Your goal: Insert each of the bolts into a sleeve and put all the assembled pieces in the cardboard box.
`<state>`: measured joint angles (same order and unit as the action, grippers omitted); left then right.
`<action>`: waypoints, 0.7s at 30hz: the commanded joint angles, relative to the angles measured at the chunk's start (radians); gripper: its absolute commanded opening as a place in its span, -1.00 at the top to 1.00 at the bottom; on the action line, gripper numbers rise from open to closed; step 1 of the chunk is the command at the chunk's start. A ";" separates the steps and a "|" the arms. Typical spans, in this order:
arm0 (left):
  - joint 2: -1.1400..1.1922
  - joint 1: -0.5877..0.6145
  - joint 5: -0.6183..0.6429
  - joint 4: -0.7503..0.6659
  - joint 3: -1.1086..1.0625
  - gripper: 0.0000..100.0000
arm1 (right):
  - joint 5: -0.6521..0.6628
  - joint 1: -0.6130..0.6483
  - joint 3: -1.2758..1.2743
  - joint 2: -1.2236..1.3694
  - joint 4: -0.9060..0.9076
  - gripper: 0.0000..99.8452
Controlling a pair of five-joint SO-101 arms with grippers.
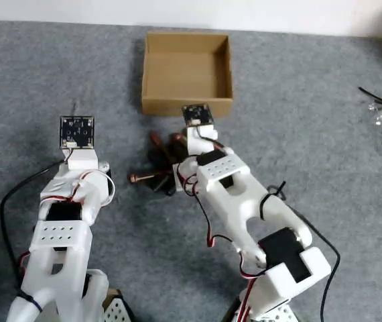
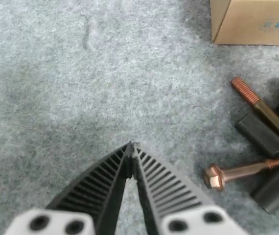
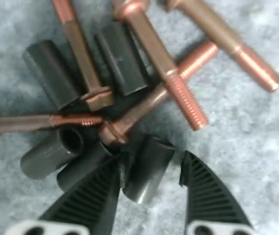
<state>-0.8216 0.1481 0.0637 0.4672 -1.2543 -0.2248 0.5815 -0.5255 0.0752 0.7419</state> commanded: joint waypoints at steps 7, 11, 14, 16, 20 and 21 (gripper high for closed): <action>0.002 0.008 0.005 -0.020 0.005 0.98 | -0.008 -0.024 0.042 0.084 -0.018 0.68; 0.002 0.010 0.005 -0.018 0.005 0.98 | -0.008 -0.024 0.044 0.114 0.010 0.68; 0.002 0.010 0.005 -0.018 0.005 0.98 | -0.008 -0.025 0.044 0.114 0.018 0.68; 0.002 0.010 0.005 -0.018 0.005 0.98 | -0.005 -0.025 0.044 0.114 0.018 0.70; 0.002 0.010 0.005 -0.018 0.005 0.98 | -0.002 -0.035 0.041 0.114 0.019 0.93; 0.002 0.010 0.005 -0.018 0.005 0.98 | -0.002 -0.041 0.039 0.114 0.019 0.99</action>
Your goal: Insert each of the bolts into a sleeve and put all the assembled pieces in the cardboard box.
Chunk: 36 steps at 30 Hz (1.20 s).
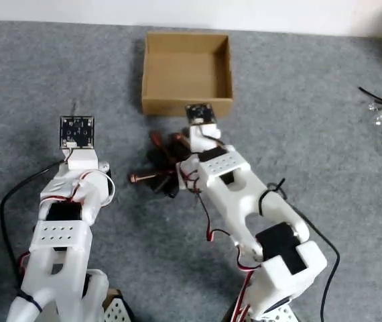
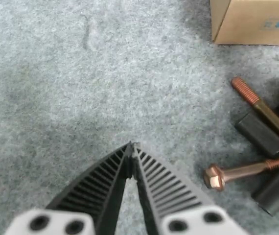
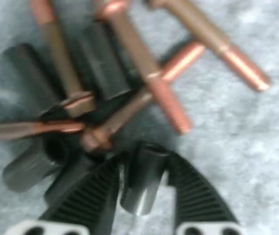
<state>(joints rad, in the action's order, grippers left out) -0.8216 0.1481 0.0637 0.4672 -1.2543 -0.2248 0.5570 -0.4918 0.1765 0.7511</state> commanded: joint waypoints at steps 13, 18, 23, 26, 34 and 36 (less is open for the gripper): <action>0.002 0.010 0.005 -0.020 0.001 0.98 | 0.020 -0.108 -0.073 -0.243 0.074 0.99; 0.002 0.008 0.005 -0.020 0.001 0.98 | 0.092 -0.154 -0.255 -0.510 0.010 0.99; 0.002 0.008 0.003 -0.020 0.001 0.98 | 0.121 -0.154 -0.386 -0.725 -0.033 0.99; 0.002 0.008 0.002 -0.020 0.001 0.98 | 0.147 -0.156 -0.450 -0.812 -0.056 0.99; 0.002 0.008 0.002 -0.020 0.001 0.98 | 0.163 -0.159 -0.607 -0.989 -0.082 0.99; 0.002 0.008 0.002 -0.020 0.001 0.98 | 0.163 -0.180 -0.639 -1.036 -0.093 0.99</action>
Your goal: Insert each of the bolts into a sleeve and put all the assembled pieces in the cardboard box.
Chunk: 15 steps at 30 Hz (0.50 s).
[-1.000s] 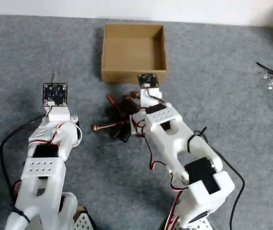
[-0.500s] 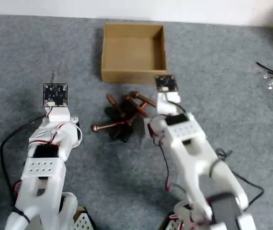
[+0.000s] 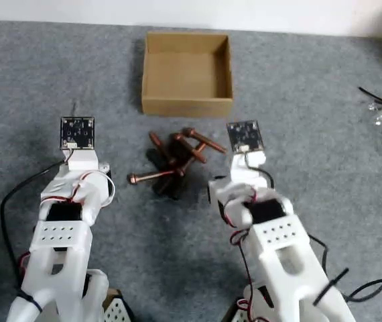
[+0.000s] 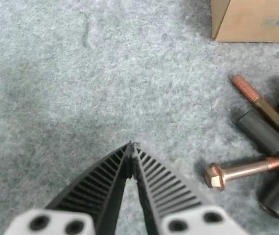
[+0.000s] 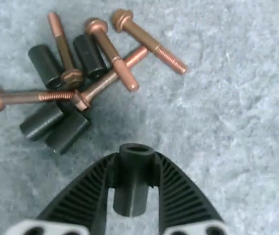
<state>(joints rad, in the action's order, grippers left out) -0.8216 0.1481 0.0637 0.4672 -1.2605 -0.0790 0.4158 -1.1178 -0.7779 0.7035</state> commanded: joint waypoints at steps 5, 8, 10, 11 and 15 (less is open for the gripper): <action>0.002 0.008 0.002 -0.020 0.007 0.98 | 0.018 -0.113 -0.117 -0.231 -0.076 0.99; 0.002 0.008 0.002 -0.020 0.007 0.98 | 0.035 -0.137 -0.182 -0.332 -0.076 0.99; 0.002 0.007 0.002 -0.020 0.007 0.98 | 0.083 -0.139 -0.236 -0.407 -0.076 0.99; 0.002 0.005 0.002 -0.020 0.007 0.98 | 0.095 -0.139 -0.263 -0.444 -0.074 0.99; 0.002 0.005 0.002 -0.020 0.007 0.98 | 0.106 -0.139 -0.366 -0.613 -0.071 0.99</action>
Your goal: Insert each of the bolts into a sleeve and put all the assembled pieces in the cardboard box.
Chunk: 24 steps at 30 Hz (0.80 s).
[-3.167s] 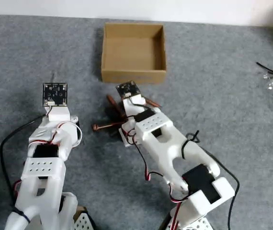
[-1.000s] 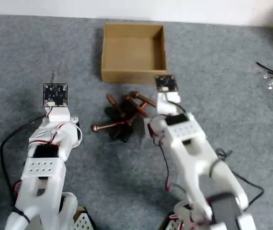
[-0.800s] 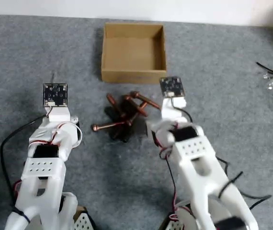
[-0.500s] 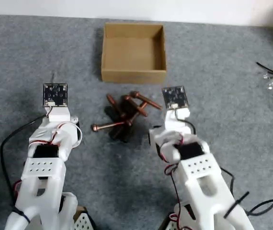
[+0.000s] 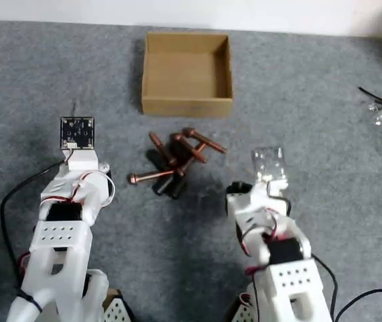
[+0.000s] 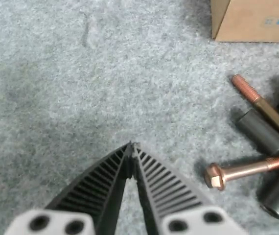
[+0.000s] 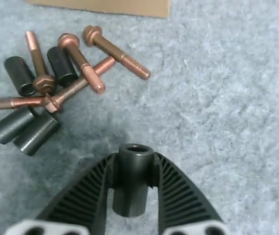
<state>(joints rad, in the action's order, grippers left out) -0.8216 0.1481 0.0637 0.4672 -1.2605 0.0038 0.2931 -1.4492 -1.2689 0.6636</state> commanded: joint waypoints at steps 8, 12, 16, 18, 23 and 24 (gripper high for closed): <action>0.002 -0.016 0.002 -0.038 0.005 0.98 | 0.026 -0.019 -0.108 -0.424 0.137 0.99; 0.001 -0.054 0.000 -0.121 -0.045 0.98 | 0.031 -0.070 -0.154 -0.567 0.228 0.99; -0.004 -0.061 0.000 -0.144 -0.073 0.98 | 0.084 -0.093 -0.182 -0.561 0.234 0.99; -0.004 -0.061 -0.002 -0.144 -0.073 0.98 | 0.086 -0.093 -0.185 -0.568 0.234 0.99; -0.005 -0.054 -0.011 -0.144 -0.073 0.98 | 0.087 -0.093 -0.189 -0.570 0.234 0.99; -0.005 -0.053 -0.034 -0.144 -0.073 0.98 | 0.087 -0.093 -0.191 -0.570 0.234 0.99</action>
<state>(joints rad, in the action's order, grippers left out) -0.8216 0.1082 0.0637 0.3414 -1.3403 0.0760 0.2148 -1.6425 -1.8243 0.8953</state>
